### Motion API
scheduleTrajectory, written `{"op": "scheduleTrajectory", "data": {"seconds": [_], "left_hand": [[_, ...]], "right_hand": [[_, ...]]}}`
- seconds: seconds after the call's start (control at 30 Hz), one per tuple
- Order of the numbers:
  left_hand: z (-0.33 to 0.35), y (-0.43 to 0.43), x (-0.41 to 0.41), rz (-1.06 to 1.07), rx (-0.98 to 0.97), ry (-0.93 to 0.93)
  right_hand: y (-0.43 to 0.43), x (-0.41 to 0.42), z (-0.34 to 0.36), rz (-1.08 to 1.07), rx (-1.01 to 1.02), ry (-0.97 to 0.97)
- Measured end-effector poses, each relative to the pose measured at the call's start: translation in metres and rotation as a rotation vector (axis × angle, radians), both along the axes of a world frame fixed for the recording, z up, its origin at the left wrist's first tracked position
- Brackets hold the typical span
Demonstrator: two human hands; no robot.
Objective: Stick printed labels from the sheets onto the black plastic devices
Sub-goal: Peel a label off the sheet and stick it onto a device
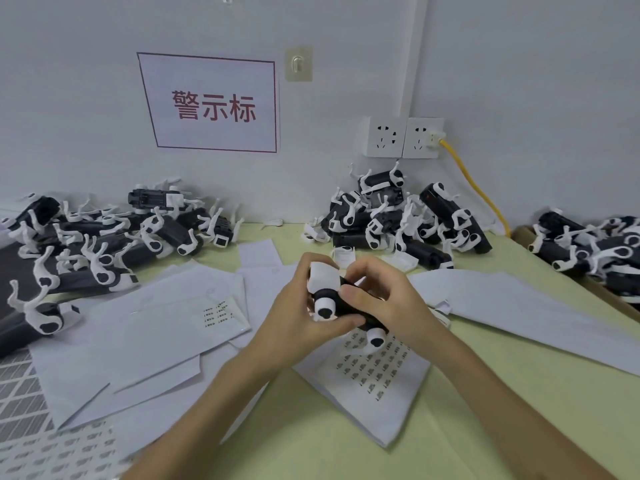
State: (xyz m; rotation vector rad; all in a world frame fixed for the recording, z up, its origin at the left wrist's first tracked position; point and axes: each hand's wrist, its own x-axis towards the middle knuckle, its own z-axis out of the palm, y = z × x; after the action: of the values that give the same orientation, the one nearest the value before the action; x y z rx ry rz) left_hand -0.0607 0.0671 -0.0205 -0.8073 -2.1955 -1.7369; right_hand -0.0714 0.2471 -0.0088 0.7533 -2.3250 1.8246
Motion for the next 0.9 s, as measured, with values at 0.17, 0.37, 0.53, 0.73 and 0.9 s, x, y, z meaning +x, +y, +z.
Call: {"op": "scheduleTrajectory", "data": {"seconds": [0.17,0.37,0.53,0.73,0.9], "left_hand": [[-0.003,0.001,0.000,-0.017,-0.110,0.039],[0.000,0.001,-0.001,-0.017,0.053,-0.028],[0.006,-0.007,-0.008,0.129,0.342,-0.093],[0.004,-0.007,-0.012,0.202,0.355,-0.194],[0.002,-0.006,-0.012,0.205,0.345,-0.185]], "right_hand": [[0.005,-0.003,0.002,0.054,-0.108,-0.215],[0.006,-0.005,0.001,0.019,-0.119,-0.223],[0.003,-0.002,0.006,0.026,-0.109,-0.142],[0.006,-0.001,0.006,-0.003,-0.067,-0.075],[0.013,-0.006,0.004,-0.098,-0.032,0.031]]}}
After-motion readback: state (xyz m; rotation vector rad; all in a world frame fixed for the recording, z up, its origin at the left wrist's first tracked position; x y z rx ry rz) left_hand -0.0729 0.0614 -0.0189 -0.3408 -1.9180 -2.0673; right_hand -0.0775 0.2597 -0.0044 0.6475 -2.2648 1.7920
